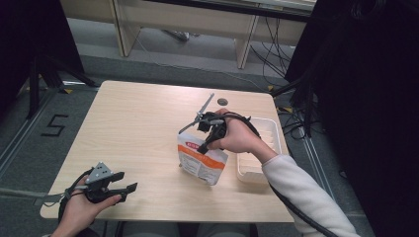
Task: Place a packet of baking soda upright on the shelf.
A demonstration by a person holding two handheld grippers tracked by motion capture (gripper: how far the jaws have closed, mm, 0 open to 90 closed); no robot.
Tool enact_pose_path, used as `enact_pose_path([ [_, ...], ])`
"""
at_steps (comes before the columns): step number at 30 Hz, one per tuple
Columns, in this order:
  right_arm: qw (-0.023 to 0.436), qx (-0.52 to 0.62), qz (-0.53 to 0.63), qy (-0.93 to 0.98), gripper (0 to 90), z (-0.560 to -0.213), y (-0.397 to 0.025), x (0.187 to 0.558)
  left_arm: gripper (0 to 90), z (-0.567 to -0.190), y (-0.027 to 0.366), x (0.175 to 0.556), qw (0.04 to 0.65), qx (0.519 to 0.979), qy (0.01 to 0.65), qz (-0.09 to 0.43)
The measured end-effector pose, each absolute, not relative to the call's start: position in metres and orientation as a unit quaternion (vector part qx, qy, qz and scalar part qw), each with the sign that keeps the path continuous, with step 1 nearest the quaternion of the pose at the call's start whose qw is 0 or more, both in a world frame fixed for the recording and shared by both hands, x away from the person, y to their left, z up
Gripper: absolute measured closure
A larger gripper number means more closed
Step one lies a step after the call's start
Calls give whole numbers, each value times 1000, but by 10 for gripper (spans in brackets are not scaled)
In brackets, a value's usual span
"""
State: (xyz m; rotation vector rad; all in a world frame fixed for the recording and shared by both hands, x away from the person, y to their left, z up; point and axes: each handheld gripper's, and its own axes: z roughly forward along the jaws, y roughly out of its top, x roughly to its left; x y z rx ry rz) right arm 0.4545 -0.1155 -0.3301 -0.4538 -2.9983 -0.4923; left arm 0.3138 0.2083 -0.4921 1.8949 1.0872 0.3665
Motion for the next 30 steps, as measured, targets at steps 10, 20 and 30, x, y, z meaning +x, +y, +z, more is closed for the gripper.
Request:
enact_pose_path([
  [10, 36, -95, -139, -985, 900, -320, -127, 458, 336, -493, 208, 314, 448, 763, 443, 145],
  [20, 32, -70, -128, -989, 900, -312, -134, 459, 335, -493, 208, 314, 448, 763, 443, 146],
  [30, 19, -59, -124, -990, 900, -298, -143, 463, 335, -493, 208, 314, 449, 764, 438, 148],
])
